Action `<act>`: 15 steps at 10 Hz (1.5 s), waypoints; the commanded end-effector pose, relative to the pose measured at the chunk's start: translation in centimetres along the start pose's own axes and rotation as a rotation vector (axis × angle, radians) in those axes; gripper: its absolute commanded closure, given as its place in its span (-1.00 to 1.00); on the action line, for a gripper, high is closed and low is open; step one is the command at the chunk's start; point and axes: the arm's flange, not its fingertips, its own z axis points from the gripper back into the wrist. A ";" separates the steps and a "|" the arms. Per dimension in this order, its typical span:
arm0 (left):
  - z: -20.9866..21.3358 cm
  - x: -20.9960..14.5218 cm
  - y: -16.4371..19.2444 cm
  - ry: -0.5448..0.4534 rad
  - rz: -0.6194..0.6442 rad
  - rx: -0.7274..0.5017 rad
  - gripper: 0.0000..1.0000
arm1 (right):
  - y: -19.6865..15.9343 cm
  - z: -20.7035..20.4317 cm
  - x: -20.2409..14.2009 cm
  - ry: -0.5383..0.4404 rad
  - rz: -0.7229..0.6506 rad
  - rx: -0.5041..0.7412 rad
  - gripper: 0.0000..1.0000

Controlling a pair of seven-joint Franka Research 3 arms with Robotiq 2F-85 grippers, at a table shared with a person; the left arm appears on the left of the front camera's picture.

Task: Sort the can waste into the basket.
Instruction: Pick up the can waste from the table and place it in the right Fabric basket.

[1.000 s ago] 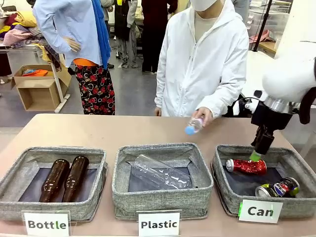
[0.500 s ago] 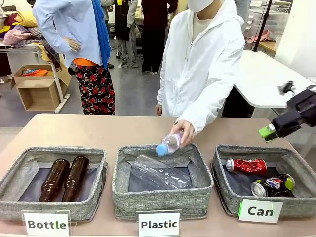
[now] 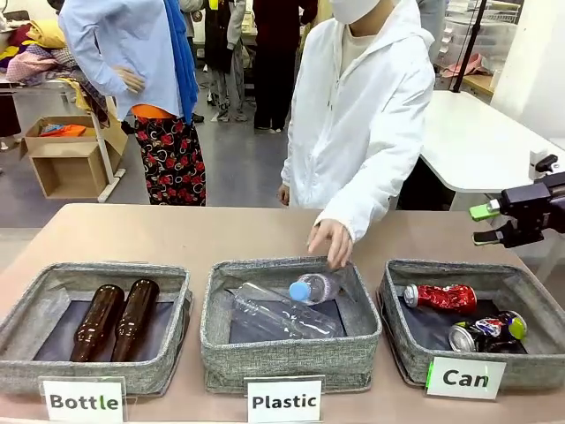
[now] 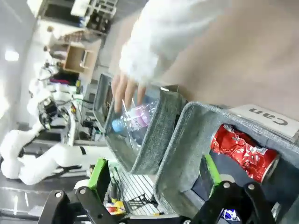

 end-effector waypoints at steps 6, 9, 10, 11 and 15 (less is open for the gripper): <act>-0.1 -0.2 -0.2 -0.002 -0.004 -0.009 -1.00 | 0.7 0.6 0.0 0.040 0.042 -0.026 -1.00; -0.1 -0.2 -0.2 -0.002 -0.004 -0.009 -1.00 | 0.7 0.6 0.0 0.040 0.042 -0.026 -1.00; -0.1 -0.2 -0.2 -0.002 -0.004 -0.009 -1.00 | 0.7 0.6 0.0 0.040 0.042 -0.026 -1.00; -0.1 -0.2 -0.2 -0.002 -0.004 -0.009 -1.00 | 0.7 0.6 0.0 0.040 0.042 -0.026 -1.00; -0.1 -0.2 -0.2 -0.002 -0.004 -0.009 -1.00 | 0.7 0.6 0.0 0.040 0.042 -0.026 -1.00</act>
